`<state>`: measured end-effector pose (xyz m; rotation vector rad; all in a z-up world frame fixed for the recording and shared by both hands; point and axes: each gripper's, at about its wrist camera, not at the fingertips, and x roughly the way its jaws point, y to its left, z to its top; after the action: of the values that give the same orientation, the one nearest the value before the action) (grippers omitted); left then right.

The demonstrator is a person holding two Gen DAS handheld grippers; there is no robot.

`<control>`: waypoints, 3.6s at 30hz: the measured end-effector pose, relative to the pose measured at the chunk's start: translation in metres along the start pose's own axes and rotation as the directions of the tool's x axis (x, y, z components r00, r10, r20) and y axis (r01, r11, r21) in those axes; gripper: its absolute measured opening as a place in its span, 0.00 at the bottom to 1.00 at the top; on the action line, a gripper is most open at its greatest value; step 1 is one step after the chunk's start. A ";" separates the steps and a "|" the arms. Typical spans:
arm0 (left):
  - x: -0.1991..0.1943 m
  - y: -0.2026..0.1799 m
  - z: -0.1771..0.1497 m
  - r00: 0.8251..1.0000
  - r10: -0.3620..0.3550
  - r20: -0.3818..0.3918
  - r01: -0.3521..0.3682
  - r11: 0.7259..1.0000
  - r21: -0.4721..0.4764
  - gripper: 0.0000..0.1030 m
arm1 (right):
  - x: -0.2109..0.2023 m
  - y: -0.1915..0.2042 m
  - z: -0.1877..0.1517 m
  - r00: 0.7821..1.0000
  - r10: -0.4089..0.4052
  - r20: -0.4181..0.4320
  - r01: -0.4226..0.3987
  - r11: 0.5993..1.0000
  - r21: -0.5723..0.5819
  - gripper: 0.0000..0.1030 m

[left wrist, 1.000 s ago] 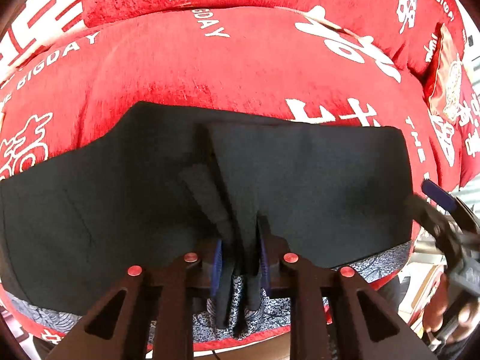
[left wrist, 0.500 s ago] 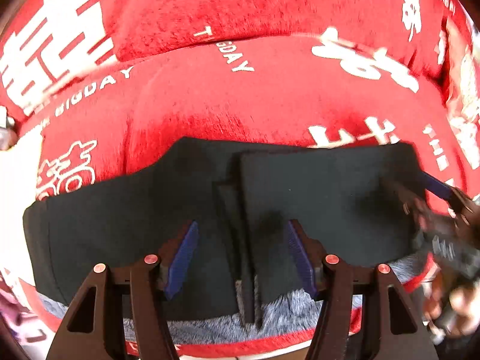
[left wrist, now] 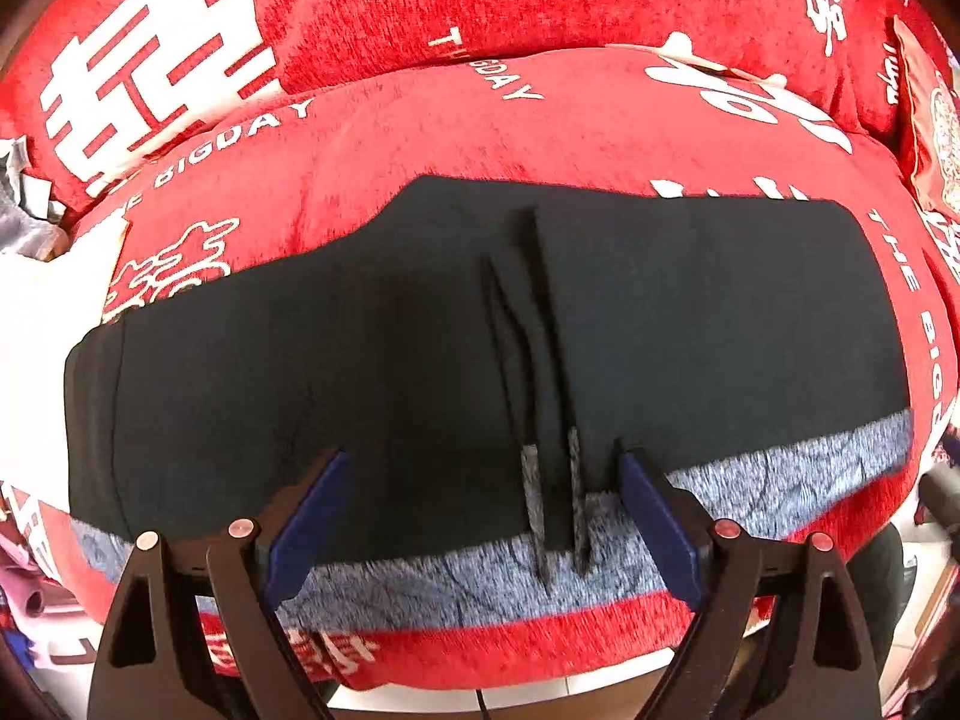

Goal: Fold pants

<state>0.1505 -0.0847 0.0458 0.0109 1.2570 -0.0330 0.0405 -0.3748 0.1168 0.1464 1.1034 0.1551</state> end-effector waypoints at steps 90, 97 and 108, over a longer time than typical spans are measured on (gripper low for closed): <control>0.021 0.257 -0.122 0.998 0.024 0.054 -0.002 0.929 -0.369 0.99 | 0.189 0.433 0.075 0.858 0.184 -0.479 -0.507 0.443 -0.739 1.00; 0.018 0.261 -0.126 0.997 0.021 0.069 0.006 0.931 -0.364 0.99 | 0.202 0.443 0.079 0.762 0.120 -0.637 -0.613 0.452 -0.648 0.89; -0.022 0.306 -0.134 0.959 -0.184 0.214 0.246 0.918 -0.312 0.99 | 0.103 0.424 0.048 0.903 0.176 -0.392 -0.428 0.301 -0.852 0.18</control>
<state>0.0257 0.2250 0.0220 -0.4200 1.0632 -0.0099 0.1070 0.0588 0.1301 -0.7472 1.0453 1.1846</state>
